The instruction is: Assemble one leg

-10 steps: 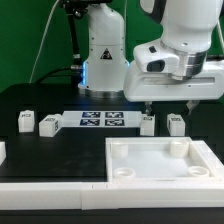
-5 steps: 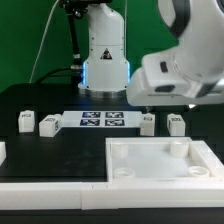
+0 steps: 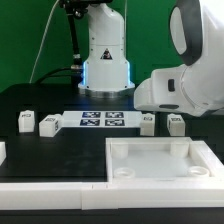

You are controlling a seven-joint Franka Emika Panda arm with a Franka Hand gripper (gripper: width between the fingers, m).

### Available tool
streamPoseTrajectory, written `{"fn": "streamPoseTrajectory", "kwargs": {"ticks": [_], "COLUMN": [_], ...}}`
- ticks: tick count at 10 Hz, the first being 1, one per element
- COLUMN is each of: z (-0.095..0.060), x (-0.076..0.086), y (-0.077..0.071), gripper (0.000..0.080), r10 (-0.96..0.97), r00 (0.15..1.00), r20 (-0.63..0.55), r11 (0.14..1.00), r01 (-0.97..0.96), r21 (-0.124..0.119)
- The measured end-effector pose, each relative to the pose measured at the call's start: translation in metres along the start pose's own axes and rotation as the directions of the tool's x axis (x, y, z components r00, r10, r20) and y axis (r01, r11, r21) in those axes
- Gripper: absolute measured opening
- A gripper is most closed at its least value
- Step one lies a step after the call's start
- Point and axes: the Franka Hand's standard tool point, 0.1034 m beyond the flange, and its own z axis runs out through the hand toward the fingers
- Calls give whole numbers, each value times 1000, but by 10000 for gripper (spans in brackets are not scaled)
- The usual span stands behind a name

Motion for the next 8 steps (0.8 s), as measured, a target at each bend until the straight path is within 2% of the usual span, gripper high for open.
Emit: {"fn": "streamPoseTrajectory", "kwargs": {"ticks": [2,5,8], "z": [3,20,33], "x": [3,7,12], "y": [-4,-25,-24], "gripper": [649,649,649], "r10": [23,29,9], "r00": [1000,999,999], "r20": [-14,-41,-46], "r11": [1000,999,1000], "r01": [-23,-30,-10], "r21": [-1,-21,-23]}}
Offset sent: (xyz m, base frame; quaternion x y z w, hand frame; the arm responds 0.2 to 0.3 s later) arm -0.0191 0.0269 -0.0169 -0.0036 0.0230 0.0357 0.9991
